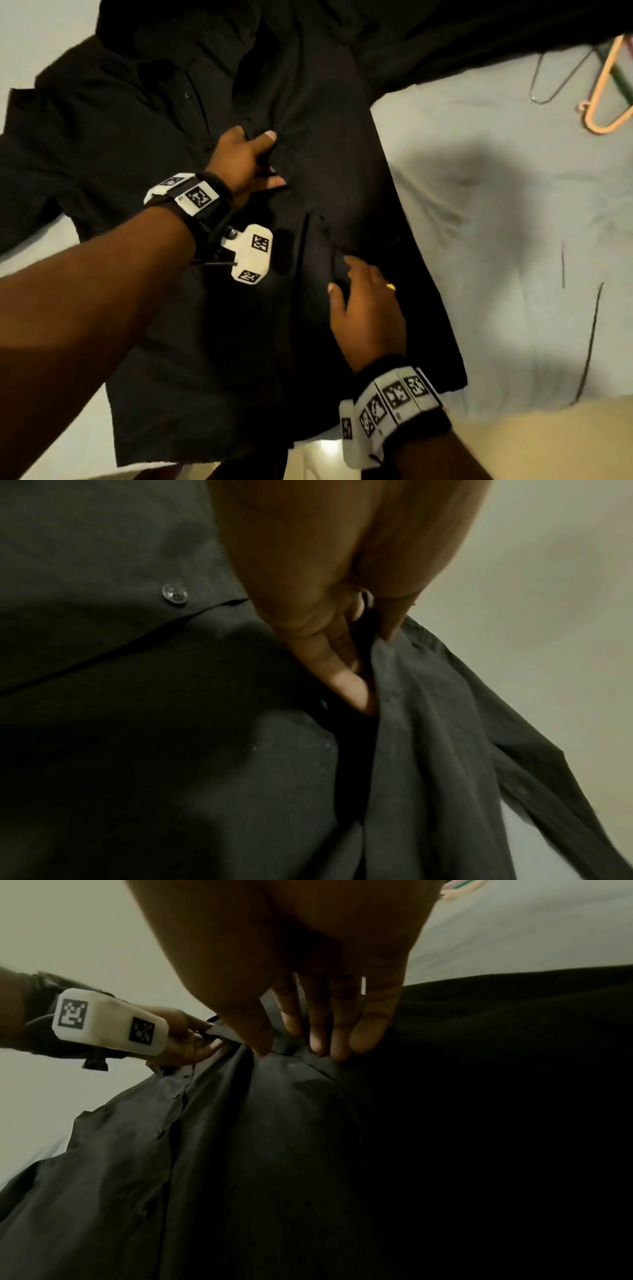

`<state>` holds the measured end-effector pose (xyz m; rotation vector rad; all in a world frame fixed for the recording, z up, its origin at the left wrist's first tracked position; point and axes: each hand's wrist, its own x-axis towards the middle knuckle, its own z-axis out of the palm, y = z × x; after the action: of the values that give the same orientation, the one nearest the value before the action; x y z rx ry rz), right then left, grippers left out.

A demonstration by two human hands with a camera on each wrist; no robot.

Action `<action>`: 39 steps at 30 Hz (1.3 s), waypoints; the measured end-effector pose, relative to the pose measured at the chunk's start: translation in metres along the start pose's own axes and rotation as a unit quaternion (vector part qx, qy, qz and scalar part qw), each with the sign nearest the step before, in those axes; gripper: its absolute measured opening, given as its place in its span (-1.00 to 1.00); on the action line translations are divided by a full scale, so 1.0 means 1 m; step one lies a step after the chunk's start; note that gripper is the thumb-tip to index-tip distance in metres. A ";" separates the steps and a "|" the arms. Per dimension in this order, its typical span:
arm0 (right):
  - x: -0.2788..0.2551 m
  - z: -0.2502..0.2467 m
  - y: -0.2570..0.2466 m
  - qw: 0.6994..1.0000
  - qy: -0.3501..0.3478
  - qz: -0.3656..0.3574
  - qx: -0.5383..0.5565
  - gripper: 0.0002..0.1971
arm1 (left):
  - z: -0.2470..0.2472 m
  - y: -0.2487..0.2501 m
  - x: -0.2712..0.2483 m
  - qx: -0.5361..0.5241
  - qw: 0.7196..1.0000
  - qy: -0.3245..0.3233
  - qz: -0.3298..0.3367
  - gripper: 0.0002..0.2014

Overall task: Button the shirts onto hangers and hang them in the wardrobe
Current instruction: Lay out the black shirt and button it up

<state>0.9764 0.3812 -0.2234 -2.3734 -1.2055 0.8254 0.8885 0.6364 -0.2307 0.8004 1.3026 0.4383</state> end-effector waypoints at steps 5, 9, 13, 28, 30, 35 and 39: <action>0.034 0.018 -0.040 0.994 0.088 -0.066 -0.025 -0.62 | 0.013 -0.013 -0.025 0.073 0.992 -0.094 -0.029 -0.75; 0.057 0.029 -0.055 0.989 0.104 0.035 -0.102 -0.48 | 0.014 -0.009 -0.036 0.089 0.993 -0.073 0.008 -0.71; 0.057 0.025 -0.046 0.979 0.105 0.108 -0.139 -0.54 | 0.012 0.007 -0.046 0.076 0.992 -0.101 0.006 -0.85; -0.102 -0.034 -0.013 0.978 0.191 0.023 -0.086 -0.73 | -0.015 0.003 -0.047 0.026 0.996 -0.088 -0.012 -0.75; -0.115 -0.006 -0.032 0.991 0.119 -0.034 -0.046 -0.73 | -0.025 -0.006 -0.062 -0.014 0.992 -0.121 -0.042 -0.69; -0.119 0.027 -0.022 0.997 0.012 -0.041 0.059 -0.67 | -0.036 -0.086 -0.126 -0.030 0.977 -0.146 -0.150 -0.62; -0.116 0.005 0.050 0.976 0.145 0.135 0.091 -0.79 | -0.044 -0.145 -0.166 -0.010 0.976 -0.126 -0.180 -0.40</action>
<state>0.9500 0.2578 -0.2153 -2.4287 -0.6736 0.6087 0.7862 0.4370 -0.2270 0.5658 1.1713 0.0575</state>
